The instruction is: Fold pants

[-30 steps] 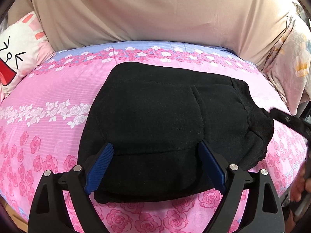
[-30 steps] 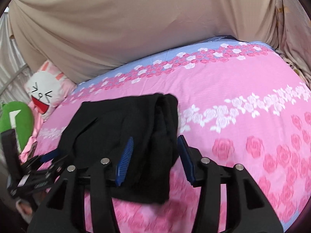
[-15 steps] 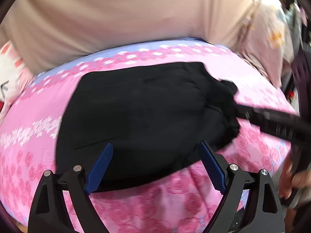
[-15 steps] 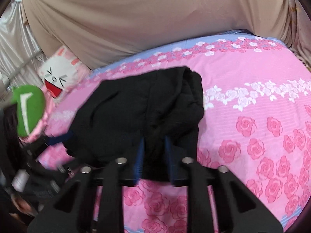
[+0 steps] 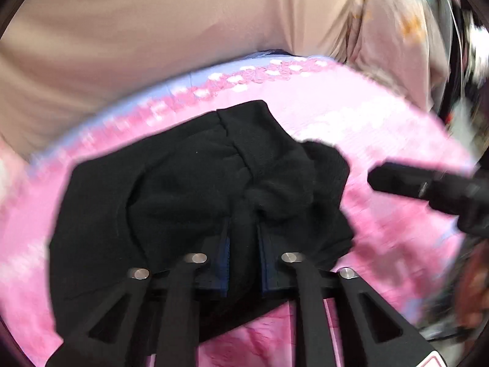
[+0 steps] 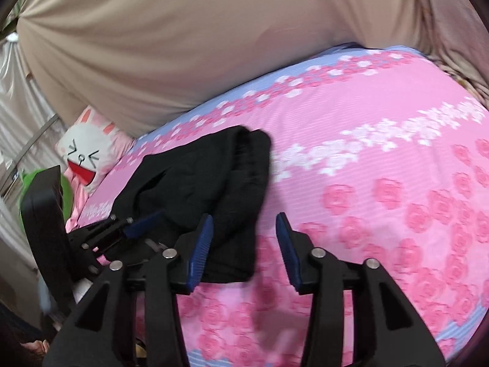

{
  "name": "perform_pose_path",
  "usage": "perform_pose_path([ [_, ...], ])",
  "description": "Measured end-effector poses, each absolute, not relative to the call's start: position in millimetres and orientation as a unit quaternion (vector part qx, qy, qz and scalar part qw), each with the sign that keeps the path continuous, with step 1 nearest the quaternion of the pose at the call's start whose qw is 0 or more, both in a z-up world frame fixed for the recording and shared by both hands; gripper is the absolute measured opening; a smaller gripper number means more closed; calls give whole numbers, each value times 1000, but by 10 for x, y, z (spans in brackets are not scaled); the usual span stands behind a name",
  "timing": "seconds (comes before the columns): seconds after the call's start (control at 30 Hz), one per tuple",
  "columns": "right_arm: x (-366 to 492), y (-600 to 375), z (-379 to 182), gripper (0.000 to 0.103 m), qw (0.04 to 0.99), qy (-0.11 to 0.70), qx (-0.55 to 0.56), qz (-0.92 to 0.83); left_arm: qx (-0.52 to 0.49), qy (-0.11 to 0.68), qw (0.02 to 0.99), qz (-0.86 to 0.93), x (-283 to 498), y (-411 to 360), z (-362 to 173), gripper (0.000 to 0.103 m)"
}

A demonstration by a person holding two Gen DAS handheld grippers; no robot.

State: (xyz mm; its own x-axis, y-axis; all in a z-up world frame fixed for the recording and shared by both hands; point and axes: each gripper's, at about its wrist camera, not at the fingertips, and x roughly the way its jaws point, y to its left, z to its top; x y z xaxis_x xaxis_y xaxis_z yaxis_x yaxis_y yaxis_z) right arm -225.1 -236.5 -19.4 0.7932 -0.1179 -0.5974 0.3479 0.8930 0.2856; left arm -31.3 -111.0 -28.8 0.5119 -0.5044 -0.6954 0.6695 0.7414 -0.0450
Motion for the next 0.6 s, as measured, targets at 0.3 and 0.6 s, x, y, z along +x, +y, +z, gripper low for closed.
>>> perform_pose_path([
  [0.3, -1823, -2399, -237, 54, 927, 305, 207, -65, -25, 312, 873, -374, -84, -480, 586, 8],
  [0.6, -1931, -2016, 164, 8, 944, 250, 214, 31, -16, 294, 870, -395, -221, -519, 853, 7],
])
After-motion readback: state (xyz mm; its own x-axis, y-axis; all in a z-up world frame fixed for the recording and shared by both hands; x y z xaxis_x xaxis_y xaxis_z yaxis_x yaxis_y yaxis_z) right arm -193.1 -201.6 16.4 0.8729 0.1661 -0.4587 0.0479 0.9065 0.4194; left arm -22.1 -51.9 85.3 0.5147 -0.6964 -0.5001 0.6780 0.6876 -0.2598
